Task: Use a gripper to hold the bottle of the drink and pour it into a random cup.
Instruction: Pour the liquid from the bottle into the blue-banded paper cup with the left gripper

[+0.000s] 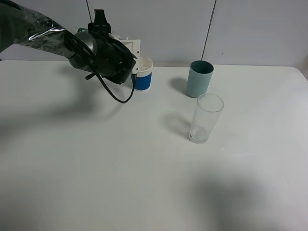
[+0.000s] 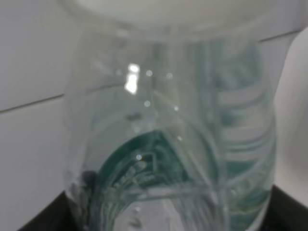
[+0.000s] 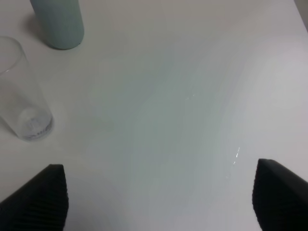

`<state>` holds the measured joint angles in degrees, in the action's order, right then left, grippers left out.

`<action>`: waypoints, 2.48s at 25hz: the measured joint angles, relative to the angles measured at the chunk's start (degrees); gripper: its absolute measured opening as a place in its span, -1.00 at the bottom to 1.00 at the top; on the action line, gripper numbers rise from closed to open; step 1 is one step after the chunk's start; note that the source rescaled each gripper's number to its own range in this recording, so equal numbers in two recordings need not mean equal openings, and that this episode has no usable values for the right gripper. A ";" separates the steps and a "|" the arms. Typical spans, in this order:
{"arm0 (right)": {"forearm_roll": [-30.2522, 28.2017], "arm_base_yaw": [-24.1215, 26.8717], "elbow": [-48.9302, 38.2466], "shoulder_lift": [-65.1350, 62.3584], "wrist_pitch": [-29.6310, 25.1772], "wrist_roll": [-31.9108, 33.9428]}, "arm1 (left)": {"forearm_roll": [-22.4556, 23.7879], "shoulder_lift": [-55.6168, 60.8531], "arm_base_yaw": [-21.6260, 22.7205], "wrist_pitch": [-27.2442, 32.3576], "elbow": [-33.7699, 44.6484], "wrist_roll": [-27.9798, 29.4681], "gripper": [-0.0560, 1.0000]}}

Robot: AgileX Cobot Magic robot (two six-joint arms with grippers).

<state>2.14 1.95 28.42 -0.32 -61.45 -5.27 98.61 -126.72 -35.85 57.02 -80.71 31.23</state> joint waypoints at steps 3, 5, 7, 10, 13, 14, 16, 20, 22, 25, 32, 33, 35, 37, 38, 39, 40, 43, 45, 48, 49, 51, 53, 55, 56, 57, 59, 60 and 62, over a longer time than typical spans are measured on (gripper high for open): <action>0.00 0.00 0.00 0.00 0.00 0.00 | 0.00 0.00 0.00 0.00 0.00 -0.40 -0.89; 0.00 0.00 0.00 0.00 0.00 0.00 | 0.00 0.00 0.00 0.00 0.00 -0.99 -0.89; 0.00 0.00 0.00 0.00 0.00 0.00 | 0.00 0.00 0.00 0.00 0.00 -1.62 -0.89; 0.00 0.00 0.00 0.00 0.00 0.00 | 0.00 0.00 0.00 0.05 0.00 -2.55 -0.89; 0.00 0.00 0.00 0.00 0.00 0.00 | 0.00 0.00 0.00 0.05 0.00 -2.85 -0.89; 0.00 0.00 0.00 0.00 0.00 0.00 | 0.00 0.00 0.00 0.05 0.00 -2.92 -0.89; 0.00 0.00 0.00 0.00 0.00 0.00 | 0.00 0.00 0.00 0.05 0.00 -2.96 -0.89; 0.00 0.00 0.00 0.00 0.00 0.00 | 0.00 0.00 0.00 0.10 0.00 -3.10 -0.89; 0.00 0.00 0.00 0.00 0.00 0.00 | 0.00 0.00 0.00 0.16 0.00 -3.15 -0.89; 0.00 0.00 0.00 0.00 0.00 0.00 | 0.00 0.00 0.00 0.42 0.00 -3.27 -0.89; 0.00 0.00 0.00 0.00 0.00 0.00 | 0.05 0.00 0.00 0.46 0.00 -4.21 -0.89; 0.00 0.00 0.00 0.00 0.00 0.00 | 0.05 0.00 0.00 0.46 0.00 -4.21 -0.89; 0.00 0.00 0.00 0.00 0.00 0.00 | 0.05 0.00 0.00 0.48 0.00 -4.46 -0.89; 0.00 0.00 0.00 0.00 0.00 0.00 | 0.10 0.00 0.00 0.52 0.00 -4.94 -0.89; 0.00 0.00 0.00 0.00 0.00 0.00 | 0.10 0.00 0.00 0.52 0.00 -5.21 -0.89; 0.00 0.00 0.00 0.00 0.00 0.00 | 0.10 0.00 0.00 0.52 0.00 -5.29 -0.89; 0.00 0.00 0.00 0.00 0.00 0.00 | 0.15 0.00 0.00 0.52 0.00 -5.34 -0.89; 0.00 0.00 0.00 0.00 0.00 0.00 | 0.15 0.00 0.00 0.54 0.00 -5.41 -0.89; 0.00 0.00 0.00 0.00 0.00 0.00 | 0.20 0.00 0.00 0.54 0.00 -5.53 -0.89; 0.00 0.00 0.00 0.00 0.00 0.00 | 0.20 0.00 0.00 0.59 0.00 -5.53 -0.89; 0.00 0.00 0.00 0.00 0.00 0.00 | 0.20 0.00 0.00 0.59 0.00 -5.53 -0.89; 0.00 0.00 0.00 0.00 0.00 0.00 | 0.20 0.00 0.00 0.67 0.00 -5.53 -0.89; 0.00 0.00 0.00 0.00 0.00 0.00 | 0.20 0.00 0.00 0.88 0.00 -5.53 -0.89; 0.00 0.00 0.00 0.00 0.00 0.00 | 0.20 0.00 0.00 1.01 0.00 -5.53 -0.89; 0.00 0.00 0.00 0.00 0.00 0.06 | 0.20 0.00 0.00 1.06 0.00 -5.53 -0.89; 0.00 0.00 0.00 0.00 0.00 0.19 | 0.20 0.00 0.00 1.32 0.00 -5.53 -0.89; -0.25 0.00 0.00 0.00 0.00 0.58 | 0.20 0.00 0.00 1.59 0.00 -5.67 -0.89; -0.35 0.00 0.00 0.00 0.00 0.78 | 0.20 0.00 0.00 1.60 0.00 -5.74 -0.89; -1.03 0.00 0.00 0.00 0.00 1.53 | 0.25 0.00 0.00 1.60 0.00 -5.74 -0.89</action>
<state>1.11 1.95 28.42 -0.32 -61.45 -3.74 98.87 -126.72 -35.85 58.62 -80.71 25.49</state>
